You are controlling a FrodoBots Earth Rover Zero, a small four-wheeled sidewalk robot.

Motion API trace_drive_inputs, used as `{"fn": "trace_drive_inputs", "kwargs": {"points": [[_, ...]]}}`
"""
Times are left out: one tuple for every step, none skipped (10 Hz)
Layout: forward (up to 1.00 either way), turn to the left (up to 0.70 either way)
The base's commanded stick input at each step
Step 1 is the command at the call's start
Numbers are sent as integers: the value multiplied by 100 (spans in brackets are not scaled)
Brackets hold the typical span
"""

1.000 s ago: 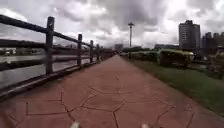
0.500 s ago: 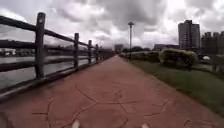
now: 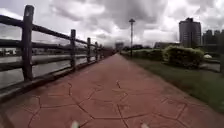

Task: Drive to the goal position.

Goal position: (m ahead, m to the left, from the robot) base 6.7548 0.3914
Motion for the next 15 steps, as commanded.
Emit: {"fn": "trace_drive_inputs", "kwargs": {"points": [[70, 0], [70, 0], [70, 0], [70, 0], [70, 0], [70, 0], [70, 0], [70, 0], [70, 0], [70, 0], [70, 0], [70, 0], [70, 0], [70, 0], [70, 0]]}}
